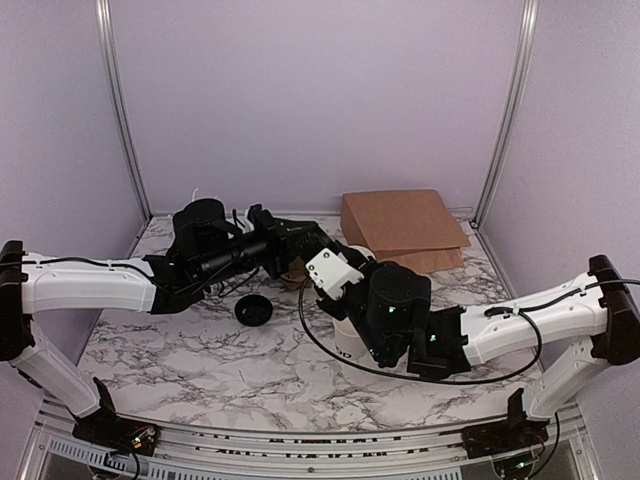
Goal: Pack the takeout coffee
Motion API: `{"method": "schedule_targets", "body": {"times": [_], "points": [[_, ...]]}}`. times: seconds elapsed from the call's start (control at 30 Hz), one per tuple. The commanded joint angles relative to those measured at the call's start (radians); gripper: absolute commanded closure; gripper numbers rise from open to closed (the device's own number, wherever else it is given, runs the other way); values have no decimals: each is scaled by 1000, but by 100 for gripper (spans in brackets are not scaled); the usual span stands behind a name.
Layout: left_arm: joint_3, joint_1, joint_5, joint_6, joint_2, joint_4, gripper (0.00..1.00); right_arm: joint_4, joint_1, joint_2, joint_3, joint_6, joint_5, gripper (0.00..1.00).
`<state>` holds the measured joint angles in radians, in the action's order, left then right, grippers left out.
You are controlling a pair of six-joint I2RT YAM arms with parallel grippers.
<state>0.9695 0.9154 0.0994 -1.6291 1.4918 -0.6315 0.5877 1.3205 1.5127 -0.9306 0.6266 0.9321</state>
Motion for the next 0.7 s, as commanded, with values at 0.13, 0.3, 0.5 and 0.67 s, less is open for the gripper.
{"method": "schedule_targets", "body": {"times": [0.13,0.3,0.5,0.67], "points": [[11,-24,59,74,22,-113,100,-264,7,-139,-11,-265,-95,37],[12,-58,186,134,59,-193,100,-468,-22,-242,-24,-481,-284,23],[15,-78,360,168,131,-353,100,-564,-152,-375,7,-670,-638,14],[32,-78,477,225,156,-406,100,-548,-247,-461,59,-727,-824,12]]}}
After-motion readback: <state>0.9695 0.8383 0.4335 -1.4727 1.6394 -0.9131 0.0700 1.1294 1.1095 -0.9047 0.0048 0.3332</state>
